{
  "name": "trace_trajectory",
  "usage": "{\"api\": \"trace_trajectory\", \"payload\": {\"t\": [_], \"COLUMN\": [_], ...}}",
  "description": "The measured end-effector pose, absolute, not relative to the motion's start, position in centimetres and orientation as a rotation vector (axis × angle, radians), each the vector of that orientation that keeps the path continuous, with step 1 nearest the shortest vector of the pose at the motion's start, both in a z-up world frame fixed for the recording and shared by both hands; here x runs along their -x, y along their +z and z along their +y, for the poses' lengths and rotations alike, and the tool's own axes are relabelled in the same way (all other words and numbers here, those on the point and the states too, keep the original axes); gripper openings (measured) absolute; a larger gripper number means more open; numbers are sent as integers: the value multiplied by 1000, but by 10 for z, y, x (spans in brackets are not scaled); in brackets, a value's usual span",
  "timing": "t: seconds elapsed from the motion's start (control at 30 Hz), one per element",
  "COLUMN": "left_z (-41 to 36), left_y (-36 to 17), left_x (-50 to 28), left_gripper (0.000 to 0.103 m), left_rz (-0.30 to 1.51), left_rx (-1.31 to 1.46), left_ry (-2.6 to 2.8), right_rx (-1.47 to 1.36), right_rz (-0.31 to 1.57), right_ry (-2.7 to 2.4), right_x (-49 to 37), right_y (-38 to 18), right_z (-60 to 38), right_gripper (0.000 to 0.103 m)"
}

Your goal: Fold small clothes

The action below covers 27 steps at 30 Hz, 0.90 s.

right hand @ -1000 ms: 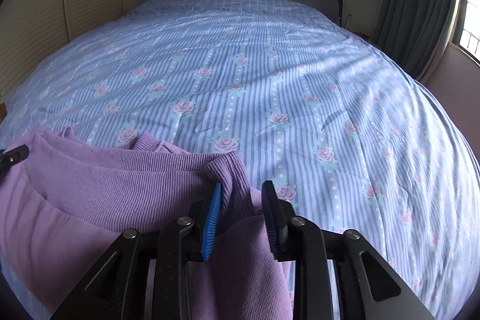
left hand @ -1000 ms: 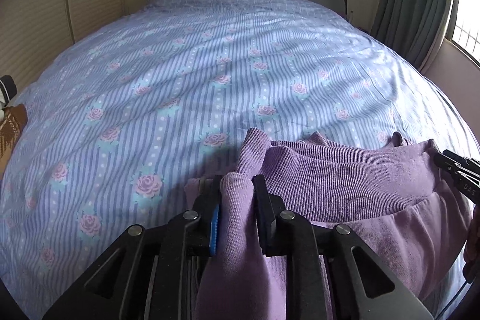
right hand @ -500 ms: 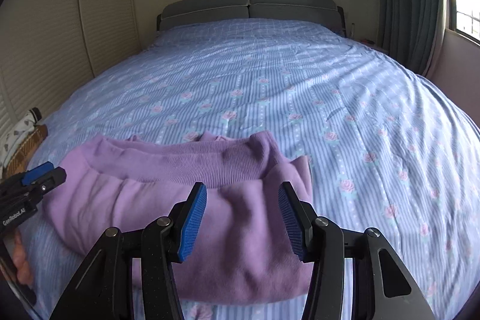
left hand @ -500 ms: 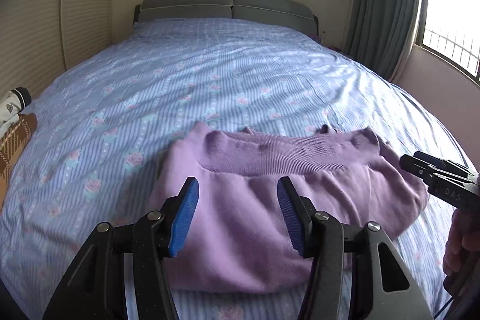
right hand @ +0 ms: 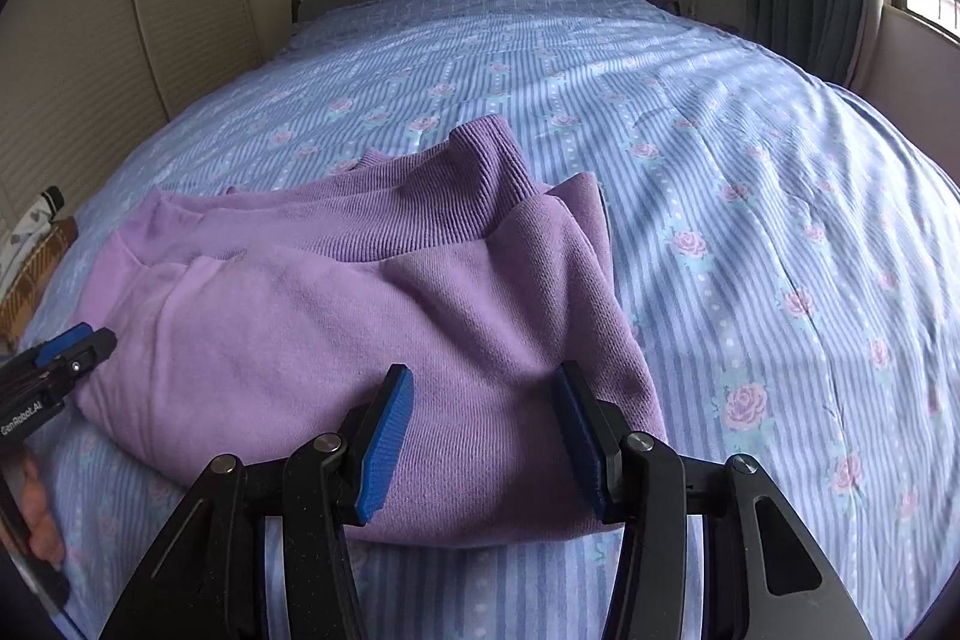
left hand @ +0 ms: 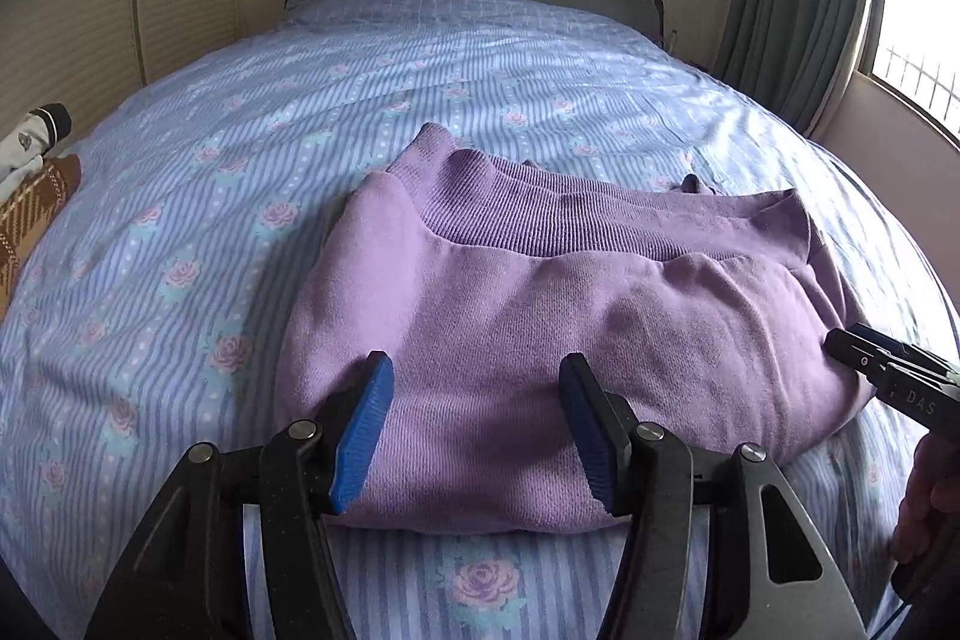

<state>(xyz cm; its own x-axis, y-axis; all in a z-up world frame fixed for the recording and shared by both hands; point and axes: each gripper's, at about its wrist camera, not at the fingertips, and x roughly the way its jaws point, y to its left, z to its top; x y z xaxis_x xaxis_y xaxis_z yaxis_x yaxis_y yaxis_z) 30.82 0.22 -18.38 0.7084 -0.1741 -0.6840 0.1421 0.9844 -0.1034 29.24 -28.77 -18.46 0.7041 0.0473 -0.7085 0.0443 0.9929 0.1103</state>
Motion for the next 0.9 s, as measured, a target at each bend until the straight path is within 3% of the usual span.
{"api": "trace_trajectory", "payload": {"t": [0.17, 0.23, 0.4, 0.63, 0.9], "left_z": [2, 3, 32, 28, 22], "left_y": [-171, -175, -202, -175, -158], "left_x": [-284, -279, -293, -271, -249], "left_gripper": [67, 76, 77, 76, 76], "left_rz": [720, 707, 826, 773, 744], "left_rx": [24, -1, 140, 133, 139], "left_ry": [-165, -128, -96, -116, -132], "right_rx": [-247, -249, -275, -352, -616], "right_rz": [717, 728, 835, 755, 737], "right_ry": [3, -11, -22, -42, -2], "right_x": [-261, -257, -264, -234, -220], "right_y": [-165, -168, -192, -165, -181], "right_z": [-305, -309, -316, -318, -334], "right_gripper": [50, 56, 57, 59, 60]}}
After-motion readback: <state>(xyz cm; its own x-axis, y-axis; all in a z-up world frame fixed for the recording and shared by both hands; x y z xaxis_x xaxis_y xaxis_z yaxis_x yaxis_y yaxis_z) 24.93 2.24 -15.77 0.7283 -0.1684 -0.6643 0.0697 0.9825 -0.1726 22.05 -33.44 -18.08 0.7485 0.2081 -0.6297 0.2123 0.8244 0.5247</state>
